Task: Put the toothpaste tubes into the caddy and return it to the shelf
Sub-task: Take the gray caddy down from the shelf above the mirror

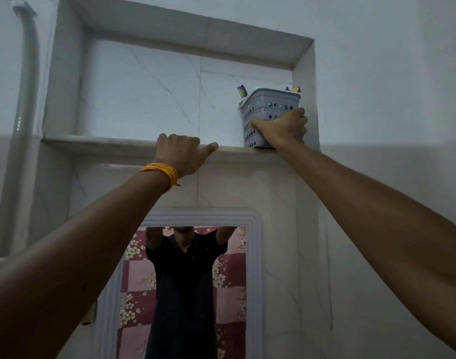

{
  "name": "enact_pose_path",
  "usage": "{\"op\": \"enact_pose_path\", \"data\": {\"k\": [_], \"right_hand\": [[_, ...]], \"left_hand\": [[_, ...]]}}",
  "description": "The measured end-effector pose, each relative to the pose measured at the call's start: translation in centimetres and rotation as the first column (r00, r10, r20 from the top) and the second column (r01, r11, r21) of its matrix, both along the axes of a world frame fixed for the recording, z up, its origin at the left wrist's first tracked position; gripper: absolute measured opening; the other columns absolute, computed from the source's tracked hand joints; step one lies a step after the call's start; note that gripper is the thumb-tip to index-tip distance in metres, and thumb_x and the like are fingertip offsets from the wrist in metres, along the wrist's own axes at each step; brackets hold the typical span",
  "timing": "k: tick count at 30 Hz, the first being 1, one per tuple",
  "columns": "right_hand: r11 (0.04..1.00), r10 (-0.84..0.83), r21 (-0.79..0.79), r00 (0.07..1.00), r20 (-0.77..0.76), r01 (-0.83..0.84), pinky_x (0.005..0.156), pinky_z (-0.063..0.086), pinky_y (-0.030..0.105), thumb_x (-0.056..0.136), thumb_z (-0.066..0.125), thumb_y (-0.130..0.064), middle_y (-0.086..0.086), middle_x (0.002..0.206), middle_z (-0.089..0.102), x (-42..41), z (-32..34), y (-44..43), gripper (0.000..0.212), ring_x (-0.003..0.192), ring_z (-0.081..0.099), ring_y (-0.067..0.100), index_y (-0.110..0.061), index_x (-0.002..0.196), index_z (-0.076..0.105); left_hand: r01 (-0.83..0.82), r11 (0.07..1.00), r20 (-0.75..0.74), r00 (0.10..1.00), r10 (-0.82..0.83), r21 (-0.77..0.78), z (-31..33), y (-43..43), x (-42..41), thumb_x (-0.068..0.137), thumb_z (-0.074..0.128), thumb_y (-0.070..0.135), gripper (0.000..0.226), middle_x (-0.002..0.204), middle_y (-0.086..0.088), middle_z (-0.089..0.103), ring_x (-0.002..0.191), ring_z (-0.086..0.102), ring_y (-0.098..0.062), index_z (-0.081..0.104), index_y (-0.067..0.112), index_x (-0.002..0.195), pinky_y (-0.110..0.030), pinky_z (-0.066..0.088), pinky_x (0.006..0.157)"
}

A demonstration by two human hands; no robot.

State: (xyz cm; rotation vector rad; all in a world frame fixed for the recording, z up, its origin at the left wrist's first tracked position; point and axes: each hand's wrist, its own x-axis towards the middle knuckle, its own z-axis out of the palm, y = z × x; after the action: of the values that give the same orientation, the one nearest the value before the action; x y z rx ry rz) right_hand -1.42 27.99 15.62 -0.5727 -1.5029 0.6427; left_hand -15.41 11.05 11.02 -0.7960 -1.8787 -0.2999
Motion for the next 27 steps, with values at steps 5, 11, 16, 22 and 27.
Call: {"op": "enact_pose_path", "data": {"k": [5, 11, 16, 22, 27], "right_hand": [[0.997, 0.062, 0.054, 0.998, -0.003, -0.061, 0.109, 0.049, 0.051, 0.058, 0.088, -0.054, 0.013, 0.149, 0.043, 2.4, -0.3, -1.3, 0.122, 0.137, 0.048, 0.035, -0.006, 0.153, 0.027], [0.981, 0.135, 0.144, 0.990, -0.036, -0.128, 0.105, 0.053, 0.048, 0.056, 0.092, -0.051, 0.010, 0.143, 0.045, 6.6, -2.7, -3.6, 0.119, 0.132, 0.052, 0.032, -0.009, 0.148, 0.030], [0.960, 0.234, 0.176, 0.969, -0.084, -0.216, 0.104, 0.052, 0.039, 0.059, 0.096, -0.036, 0.010, 0.138, 0.049, 8.4, -7.9, -5.1, 0.106, 0.127, 0.054, 0.028, -0.006, 0.142, 0.037], [0.961, 0.252, 0.120, 0.968, -0.013, -0.249, 0.105, 0.055, 0.044, 0.055, 0.100, -0.034, 0.009, 0.140, 0.052, 9.9, -18.4, -4.7, 0.114, 0.128, 0.057, 0.025, -0.008, 0.146, 0.037], [0.951, 0.308, 0.037, 0.951, -0.008, -0.307, 0.100, 0.056, 0.037, 0.051, 0.102, -0.032, 0.008, 0.142, 0.052, 10.2, -28.5, -3.6, 0.118, 0.124, 0.058, 0.021, -0.009, 0.147, 0.037]], "left_hand": [[0.040, 0.999, 0.069, 0.997, -0.039, -0.006, -1.2, -0.6, 1.3, 0.099, 0.032, 0.058, 0.056, 0.124, -0.018, 0.062, 0.117, 0.053, -0.039, 0.055, 0.016, 0.129, -0.050, 0.036, 0.104], [0.288, 0.951, 0.075, 0.952, -0.296, 0.110, -4.4, -2.1, 3.3, 0.098, 0.047, 0.049, 0.053, 0.141, -0.016, 0.052, 0.136, 0.041, -0.036, 0.047, 0.015, 0.140, -0.050, 0.032, 0.113], [0.317, 0.928, 0.050, 0.942, -0.332, 0.194, -7.7, -2.6, 5.1, 0.098, 0.051, 0.039, 0.049, 0.136, -0.020, 0.056, 0.127, 0.050, -0.038, 0.047, 0.010, 0.138, -0.051, 0.044, 0.103], [0.282, 0.937, 0.139, 0.940, -0.313, 0.205, -14.6, -3.1, 7.4, 0.099, 0.051, 0.037, 0.048, 0.136, -0.019, 0.057, 0.129, 0.049, -0.036, 0.048, 0.009, 0.138, -0.049, 0.040, 0.104], [0.335, 0.924, 0.234, 0.898, -0.373, 0.187, -22.5, -4.3, 8.7, 0.093, 0.038, 0.044, 0.051, 0.120, -0.016, 0.062, 0.107, 0.057, -0.034, 0.051, 0.010, 0.128, -0.047, 0.049, 0.091]]}}
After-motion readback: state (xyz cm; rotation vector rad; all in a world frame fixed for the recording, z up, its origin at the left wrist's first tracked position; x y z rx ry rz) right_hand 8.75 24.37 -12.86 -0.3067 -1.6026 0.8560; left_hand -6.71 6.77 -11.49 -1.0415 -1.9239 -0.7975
